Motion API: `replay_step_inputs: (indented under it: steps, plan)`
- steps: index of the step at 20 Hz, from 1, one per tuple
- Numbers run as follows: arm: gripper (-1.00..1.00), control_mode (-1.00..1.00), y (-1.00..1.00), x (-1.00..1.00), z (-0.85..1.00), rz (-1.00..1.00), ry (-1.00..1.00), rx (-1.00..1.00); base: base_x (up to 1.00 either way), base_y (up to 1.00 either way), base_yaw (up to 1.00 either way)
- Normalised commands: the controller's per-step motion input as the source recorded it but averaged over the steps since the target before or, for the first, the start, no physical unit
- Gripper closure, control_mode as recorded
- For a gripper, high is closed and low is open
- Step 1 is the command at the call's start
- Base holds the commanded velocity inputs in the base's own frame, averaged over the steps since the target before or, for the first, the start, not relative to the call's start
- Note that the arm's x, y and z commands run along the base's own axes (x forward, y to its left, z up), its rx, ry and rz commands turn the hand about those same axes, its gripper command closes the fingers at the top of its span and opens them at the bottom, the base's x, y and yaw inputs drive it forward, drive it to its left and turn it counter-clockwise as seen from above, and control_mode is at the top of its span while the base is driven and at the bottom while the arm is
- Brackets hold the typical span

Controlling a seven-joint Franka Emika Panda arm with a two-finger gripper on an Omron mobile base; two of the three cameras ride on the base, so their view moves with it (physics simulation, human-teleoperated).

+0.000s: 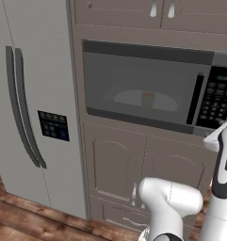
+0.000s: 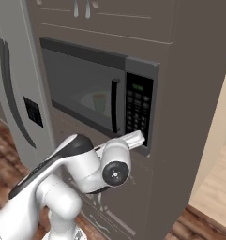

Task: Place the microwavable item in the microwave. Then, close the microwave door and press the start button.

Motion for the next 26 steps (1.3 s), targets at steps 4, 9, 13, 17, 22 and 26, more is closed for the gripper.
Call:
replay_step_inputs:
  steps: [4,9,13,17,22,26]
  plan:
    - [-1.00,-1.00,-0.02,0.21,0.00,-0.07,0.00,0.05,0.00,0.00,0.00]
    - [-1.00,-1.00,-0.12,0.14,0.00,-0.06,0.00,0.05,0.00,0.00,0.00]
    - [-1.00,-1.00,-0.18,0.00,0.00,-0.02,0.00,0.07,0.00,0.00,0.00]
    - [-1.00,-1.00,-0.20,0.03,0.00,0.00,0.00,0.07,0.00,0.00,0.00]
    - [-1.00,-1.00,-0.07,0.29,0.00,0.00,0.00,0.07,0.00,0.00,0.00]
    - [-1.00,-1.00,0.00,0.38,-0.05,0.00,0.00,0.08,0.00,0.00,0.00]
